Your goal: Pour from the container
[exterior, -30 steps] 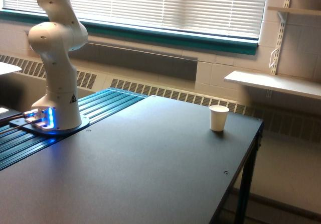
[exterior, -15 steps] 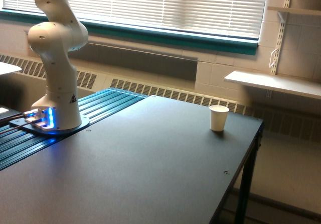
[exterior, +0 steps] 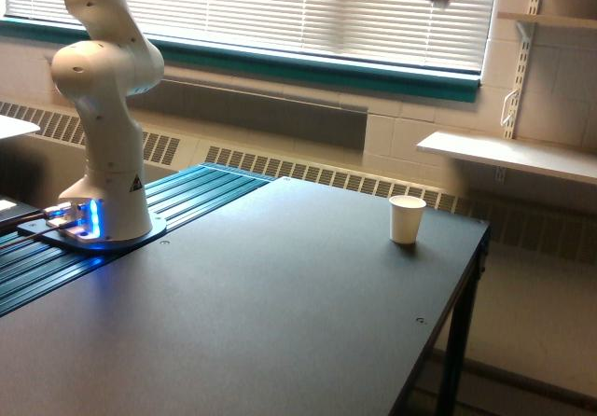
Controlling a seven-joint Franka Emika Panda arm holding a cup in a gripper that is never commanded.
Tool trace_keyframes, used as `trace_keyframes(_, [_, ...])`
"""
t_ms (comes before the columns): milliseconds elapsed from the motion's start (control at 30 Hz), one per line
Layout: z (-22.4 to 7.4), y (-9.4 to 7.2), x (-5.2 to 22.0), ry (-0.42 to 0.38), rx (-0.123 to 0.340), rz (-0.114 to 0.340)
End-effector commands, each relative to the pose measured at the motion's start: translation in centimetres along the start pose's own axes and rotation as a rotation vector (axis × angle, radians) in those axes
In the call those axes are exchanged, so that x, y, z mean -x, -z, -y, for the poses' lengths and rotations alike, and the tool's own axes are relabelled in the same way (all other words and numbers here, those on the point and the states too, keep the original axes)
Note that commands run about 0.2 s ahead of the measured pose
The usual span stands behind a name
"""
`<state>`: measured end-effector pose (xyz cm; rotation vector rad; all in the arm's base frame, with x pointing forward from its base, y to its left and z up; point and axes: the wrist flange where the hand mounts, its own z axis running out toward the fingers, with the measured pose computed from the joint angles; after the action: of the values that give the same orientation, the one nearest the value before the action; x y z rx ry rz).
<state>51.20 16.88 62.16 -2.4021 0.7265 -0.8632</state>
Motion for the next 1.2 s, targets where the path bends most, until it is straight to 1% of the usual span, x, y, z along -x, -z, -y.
trace_keyframes(33, [0.5, -3.8, 3.2, -0.023, 0.074, 0.077])
trace_keyframes(100, [0.4, -5.1, 4.1, -0.03, 0.093, 0.102])
trace_keyframes(200, [-0.1, -7.2, 5.5, -0.053, 0.13, 0.156])
trace_keyframes(267, [-0.4, -8.4, 6.2, -0.054, 0.141, 0.197])
trace_keyframes(367, [-0.9, -9.8, 7.4, -0.052, 0.149, 0.25])
trace_keyframes(400, [-1.0, -10.2, 7.9, -0.045, 0.159, 0.264])
trace_keyframes(567, [-1.5, -12.0, 10.1, -0.042, 0.192, 0.317])
trace_keyframes(867, [-2.1, -14.4, 14.7, -0.005, 0.236, 0.416])
trace_keyframes(1033, [-2.9, -15.8, 17.0, 0.002, 0.261, 0.485])
trace_keyframes(1133, [-3.4, -16.9, 18.4, 0.0, 0.283, 0.524])
trace_keyframes(1200, [-3.8, -17.5, 18.8, -0.008, 0.278, 0.555])
